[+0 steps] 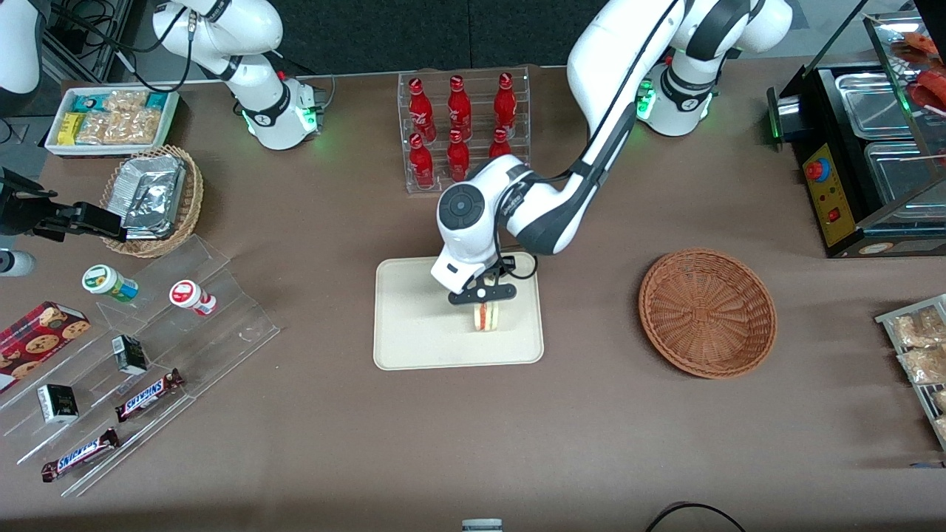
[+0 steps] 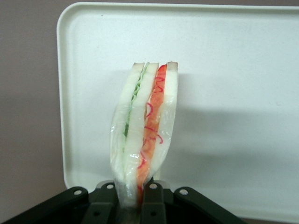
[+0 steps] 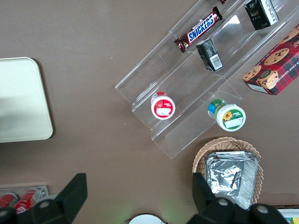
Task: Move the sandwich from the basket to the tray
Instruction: 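Lift the sandwich and carry it over the cream tray, then lower the sandwich upright onto the tray and open the left gripper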
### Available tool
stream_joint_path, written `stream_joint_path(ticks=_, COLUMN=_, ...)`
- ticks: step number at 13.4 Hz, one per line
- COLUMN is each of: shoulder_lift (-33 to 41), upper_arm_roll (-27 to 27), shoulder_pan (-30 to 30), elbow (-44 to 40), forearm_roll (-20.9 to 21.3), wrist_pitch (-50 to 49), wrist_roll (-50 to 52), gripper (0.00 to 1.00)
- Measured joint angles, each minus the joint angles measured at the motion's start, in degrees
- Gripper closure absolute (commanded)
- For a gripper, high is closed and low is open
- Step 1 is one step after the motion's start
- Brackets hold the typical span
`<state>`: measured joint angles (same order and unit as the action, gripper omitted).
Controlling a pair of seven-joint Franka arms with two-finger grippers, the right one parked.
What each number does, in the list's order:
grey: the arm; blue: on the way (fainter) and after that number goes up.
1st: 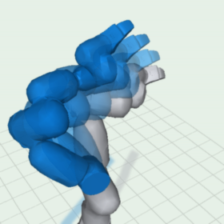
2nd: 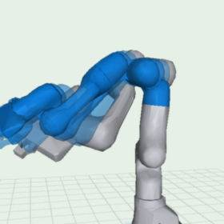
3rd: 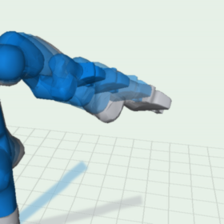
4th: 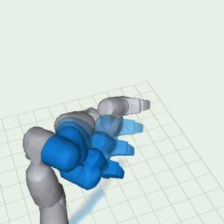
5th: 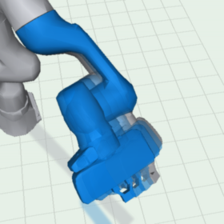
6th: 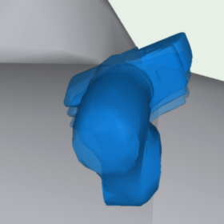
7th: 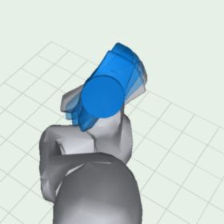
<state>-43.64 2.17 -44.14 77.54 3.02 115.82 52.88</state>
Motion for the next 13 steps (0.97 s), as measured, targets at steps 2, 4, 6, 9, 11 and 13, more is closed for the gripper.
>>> stream_joint_path(ticks=2, shoulder_lift=-0.73, upper_arm_roll=-0.11, shoulder_pan=-0.02, elbow=-0.07, forearm_roll=0.01, wrist_pitch=0.76, wrist_roll=0.01, gripper=1.00)
stream_joint_path(ticks=4, shoulder_lift=-1.09, upper_arm_roll=-0.11, shoulder_pan=-0.29, elbow=-0.09, forearm_roll=0.04, wrist_pitch=2.53, wrist_roll=0.57, gripper=1.00)
stream_joint_path(ticks=6, shoulder_lift=-1.62, upper_arm_roll=-0.09, shoulder_pan=-1.01, elbow=-0.10, forearm_roll=0.11, wrist_pitch=2.84, wrist_roll=0.97, gripper=0.01)
stream_joint_path(ticks=9, shoulder_lift=-1.97, upper_arm_roll=-0.24, shoulder_pan=-1.31, elbow=-0.40, forearm_roll=0.15, wrist_pitch=3.25, wrist_roll=1.12, gripper=0.00)
stream_joint_path(ticks=11, shoulder_lift=-1.63, upper_arm_roll=-0.67, shoulder_pan=-1.25, elbow=-1.68, forearm_roll=0.15, wrist_pitch=3.11, wrist_roll=1.44, gripper=0.00)
stream_joint_path(ticks=13, shoulder_lift=0.24, upper_arm_roll=-1.31, shoulder_pan=-0.98, elbow=-3.03, forearm_roll=0.14, wrist_pitch=-0.29, wrist_roll=2.00, gripper=0.00)
